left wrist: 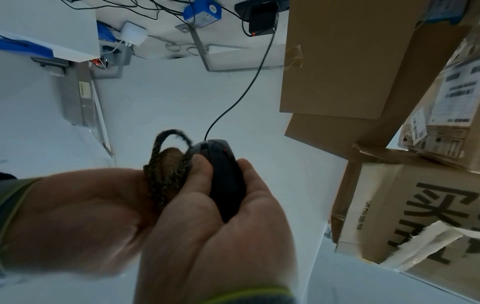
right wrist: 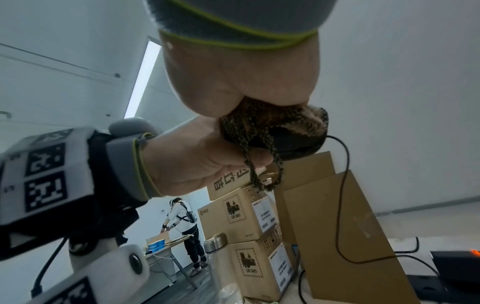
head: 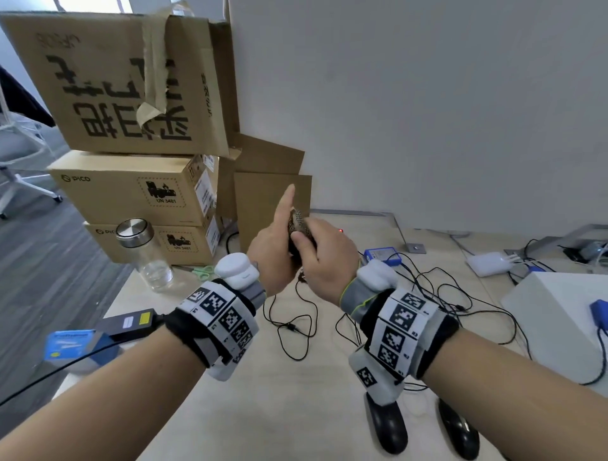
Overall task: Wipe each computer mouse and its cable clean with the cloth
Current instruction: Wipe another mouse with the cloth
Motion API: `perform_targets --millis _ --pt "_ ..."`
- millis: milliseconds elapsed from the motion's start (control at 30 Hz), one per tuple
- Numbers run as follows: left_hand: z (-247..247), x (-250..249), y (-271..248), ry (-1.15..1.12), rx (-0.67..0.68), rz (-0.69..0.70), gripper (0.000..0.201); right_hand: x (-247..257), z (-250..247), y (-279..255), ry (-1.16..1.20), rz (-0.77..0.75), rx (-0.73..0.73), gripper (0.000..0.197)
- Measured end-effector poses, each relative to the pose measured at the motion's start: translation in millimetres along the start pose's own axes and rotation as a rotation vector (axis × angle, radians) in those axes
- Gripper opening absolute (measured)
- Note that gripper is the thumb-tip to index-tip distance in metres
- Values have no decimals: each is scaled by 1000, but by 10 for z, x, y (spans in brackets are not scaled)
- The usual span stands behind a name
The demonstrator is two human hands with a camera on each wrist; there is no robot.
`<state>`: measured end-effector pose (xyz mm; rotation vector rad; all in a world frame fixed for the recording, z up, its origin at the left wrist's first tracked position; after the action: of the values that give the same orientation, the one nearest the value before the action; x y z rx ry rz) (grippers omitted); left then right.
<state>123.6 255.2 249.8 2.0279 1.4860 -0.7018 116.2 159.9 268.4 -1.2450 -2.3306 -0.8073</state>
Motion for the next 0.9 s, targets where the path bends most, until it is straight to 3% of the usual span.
perform_targets --millis 100,167,400,500,567,633,700,800,833,900 --pt "-40 -74 -28 -1 -24 90 106 33 -15 52 -8 -7 57 26" --pt "9 -48 -12 -20 12 106 107 -116 -51 120 58 70 104 25" --pt "49 -68 12 41 1 177 89 -553 -131 242 180 343 157 43" --pt "-43 -110 -33 16 -39 222 75 -971 -80 143 410 533 158 42" --pt "-148 3 -62 -105 -111 124 50 -1199 -34 62 688 638 83 44" --pt "-223 217 -77 -227 -207 -58 32 -1383 -38 18 878 712 -50 43" --pt "-189 517 -105 -517 -260 -260 28 -1437 -87 -41 945 771 -163 42" --pt "87 722 -78 -1264 -261 -386 35 -1267 -42 -64 1171 722 -241 46" --pt "158 714 -74 -1381 -246 -408 39 -1207 3 -63 1239 698 -259 44" --pt "286 600 -62 -1398 -168 -430 37 -987 47 -49 1294 635 -298 38"
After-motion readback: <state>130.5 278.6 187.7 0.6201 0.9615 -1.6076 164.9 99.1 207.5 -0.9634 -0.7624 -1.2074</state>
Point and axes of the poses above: each hand's wrist, its own y-axis towards the middle knuckle, its own z-axis out of the palm, x = y × z, the point moved 9 cm from there along y, towards the middle knuckle, and after that the axes turned 15 degrees about x, right-handed, at the moved point
